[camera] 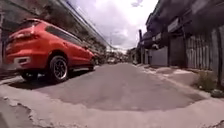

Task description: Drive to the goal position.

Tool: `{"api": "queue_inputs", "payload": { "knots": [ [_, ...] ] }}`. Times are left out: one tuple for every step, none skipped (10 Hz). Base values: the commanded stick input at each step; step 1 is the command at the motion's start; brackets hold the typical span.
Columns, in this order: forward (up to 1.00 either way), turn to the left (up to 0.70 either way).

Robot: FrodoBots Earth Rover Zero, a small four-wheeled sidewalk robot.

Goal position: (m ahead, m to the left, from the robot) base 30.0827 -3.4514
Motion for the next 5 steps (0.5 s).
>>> {"api": "queue_inputs", "payload": {
  "knots": [
    [1.0, 0.0],
    [1.0, 0.0],
    [1.0, 0.0],
    [1.0, 0.0],
    [1.0, 0.0]
  ]
}}
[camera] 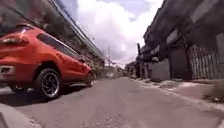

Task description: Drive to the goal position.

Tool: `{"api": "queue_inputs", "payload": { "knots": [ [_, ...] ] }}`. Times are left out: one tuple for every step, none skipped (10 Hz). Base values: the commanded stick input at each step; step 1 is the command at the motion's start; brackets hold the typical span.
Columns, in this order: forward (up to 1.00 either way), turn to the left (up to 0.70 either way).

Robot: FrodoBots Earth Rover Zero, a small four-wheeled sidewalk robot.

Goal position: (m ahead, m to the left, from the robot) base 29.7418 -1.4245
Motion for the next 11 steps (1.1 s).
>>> {"api": "queue_inputs", "payload": {
  "knots": [
    [1.0, 0.0],
    [1.0, 0.0],
    [1.0, 0.0],
    [1.0, 0.0],
    [1.0, 0.0],
    [1.0, 0.0],
    [1.0, 0.0],
    [1.0, 0.0],
    [1.0, 0.0],
    [1.0, 0.0],
    [1.0, 0.0]
  ]
}}
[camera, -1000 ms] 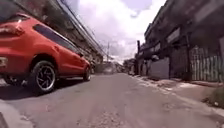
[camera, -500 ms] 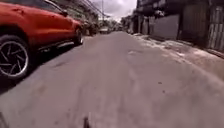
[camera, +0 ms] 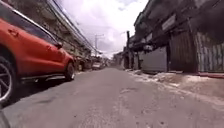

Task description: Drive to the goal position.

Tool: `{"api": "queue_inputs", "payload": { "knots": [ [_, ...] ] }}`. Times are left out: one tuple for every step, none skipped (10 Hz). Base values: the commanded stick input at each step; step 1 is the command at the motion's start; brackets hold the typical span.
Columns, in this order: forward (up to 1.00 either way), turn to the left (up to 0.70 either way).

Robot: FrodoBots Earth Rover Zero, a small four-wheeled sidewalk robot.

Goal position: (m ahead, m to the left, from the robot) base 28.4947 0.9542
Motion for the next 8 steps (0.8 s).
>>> {"api": "queue_inputs", "payload": {
  "knots": [
    [1.0, 0.0],
    [1.0, 0.0],
    [1.0, 0.0],
    [1.0, 0.0],
    [1.0, 0.0],
    [1.0, 0.0],
    [1.0, 0.0],
    [1.0, 0.0]
  ]
}}
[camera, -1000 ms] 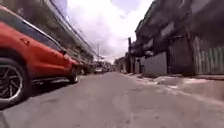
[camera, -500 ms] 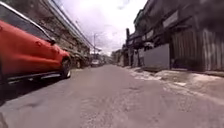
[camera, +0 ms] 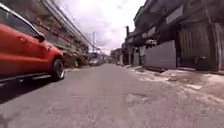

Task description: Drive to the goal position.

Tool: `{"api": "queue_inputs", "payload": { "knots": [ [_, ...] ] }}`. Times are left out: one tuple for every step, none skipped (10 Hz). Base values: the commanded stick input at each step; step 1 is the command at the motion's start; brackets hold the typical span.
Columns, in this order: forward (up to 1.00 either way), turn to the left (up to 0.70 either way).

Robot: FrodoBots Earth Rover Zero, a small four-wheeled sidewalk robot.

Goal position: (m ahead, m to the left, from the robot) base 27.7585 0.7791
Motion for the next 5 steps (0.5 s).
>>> {"api": "queue_inputs", "payload": {
  "knots": [
    [1.0, 0.0],
    [1.0, 0.0],
    [1.0, 0.0],
    [1.0, 0.0],
    [1.0, 0.0]
  ]
}}
